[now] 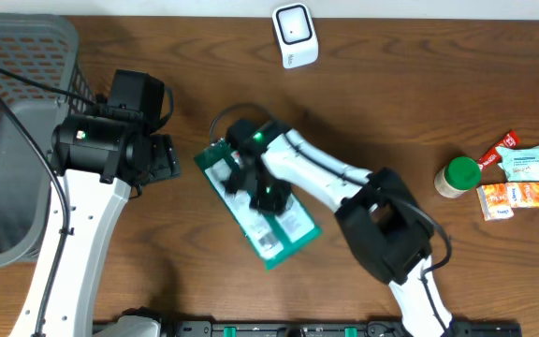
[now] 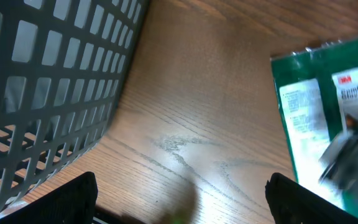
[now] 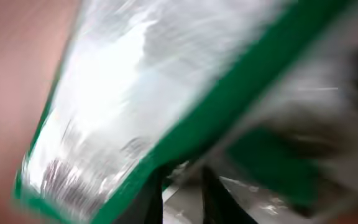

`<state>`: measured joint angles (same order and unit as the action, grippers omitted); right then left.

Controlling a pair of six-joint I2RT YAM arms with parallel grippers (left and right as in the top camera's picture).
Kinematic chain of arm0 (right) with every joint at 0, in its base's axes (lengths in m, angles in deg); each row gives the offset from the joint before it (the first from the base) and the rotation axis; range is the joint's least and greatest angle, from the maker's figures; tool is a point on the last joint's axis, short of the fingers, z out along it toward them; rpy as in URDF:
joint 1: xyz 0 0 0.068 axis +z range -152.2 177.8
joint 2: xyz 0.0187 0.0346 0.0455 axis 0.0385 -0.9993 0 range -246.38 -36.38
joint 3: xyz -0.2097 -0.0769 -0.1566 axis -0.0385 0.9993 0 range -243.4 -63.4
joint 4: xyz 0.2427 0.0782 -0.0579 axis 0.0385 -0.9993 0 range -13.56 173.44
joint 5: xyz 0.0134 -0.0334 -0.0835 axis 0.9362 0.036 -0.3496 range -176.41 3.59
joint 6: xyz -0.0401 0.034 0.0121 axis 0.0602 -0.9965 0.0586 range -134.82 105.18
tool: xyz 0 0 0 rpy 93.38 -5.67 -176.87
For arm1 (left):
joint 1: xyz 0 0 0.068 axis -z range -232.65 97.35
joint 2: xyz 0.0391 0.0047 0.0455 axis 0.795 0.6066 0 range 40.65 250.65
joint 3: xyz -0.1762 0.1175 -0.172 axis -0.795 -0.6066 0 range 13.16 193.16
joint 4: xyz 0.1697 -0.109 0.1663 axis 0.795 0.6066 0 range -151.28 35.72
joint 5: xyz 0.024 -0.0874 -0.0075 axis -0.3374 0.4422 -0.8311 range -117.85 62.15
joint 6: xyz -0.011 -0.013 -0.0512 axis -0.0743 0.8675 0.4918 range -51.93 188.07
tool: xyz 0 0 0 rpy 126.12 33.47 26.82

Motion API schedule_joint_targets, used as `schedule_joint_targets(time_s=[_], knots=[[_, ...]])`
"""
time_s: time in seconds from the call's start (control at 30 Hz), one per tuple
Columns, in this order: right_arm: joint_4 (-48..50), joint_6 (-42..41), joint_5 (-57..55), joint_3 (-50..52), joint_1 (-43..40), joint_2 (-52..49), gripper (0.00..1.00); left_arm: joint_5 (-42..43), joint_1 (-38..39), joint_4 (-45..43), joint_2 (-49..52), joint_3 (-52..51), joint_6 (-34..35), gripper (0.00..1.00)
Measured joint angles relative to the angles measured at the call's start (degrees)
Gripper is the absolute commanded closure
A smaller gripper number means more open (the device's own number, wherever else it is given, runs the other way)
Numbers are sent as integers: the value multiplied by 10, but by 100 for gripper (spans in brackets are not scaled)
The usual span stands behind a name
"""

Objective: Scan the item barcode

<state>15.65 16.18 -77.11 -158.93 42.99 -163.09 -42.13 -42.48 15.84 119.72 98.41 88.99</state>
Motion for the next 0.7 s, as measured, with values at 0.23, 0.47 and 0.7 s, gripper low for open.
schedule_joint_targets(time_s=[0.23,0.47,0.7], knots=[[-112,125,-19,0,47,-3,76,0,0,0,0,0,0,12],[-136,116,-33,-16,55,-3,77,0,0,0,0,0,0,12],[-106,42,-25,-76,33,14,68,0,0,0,0,0,0,12]])
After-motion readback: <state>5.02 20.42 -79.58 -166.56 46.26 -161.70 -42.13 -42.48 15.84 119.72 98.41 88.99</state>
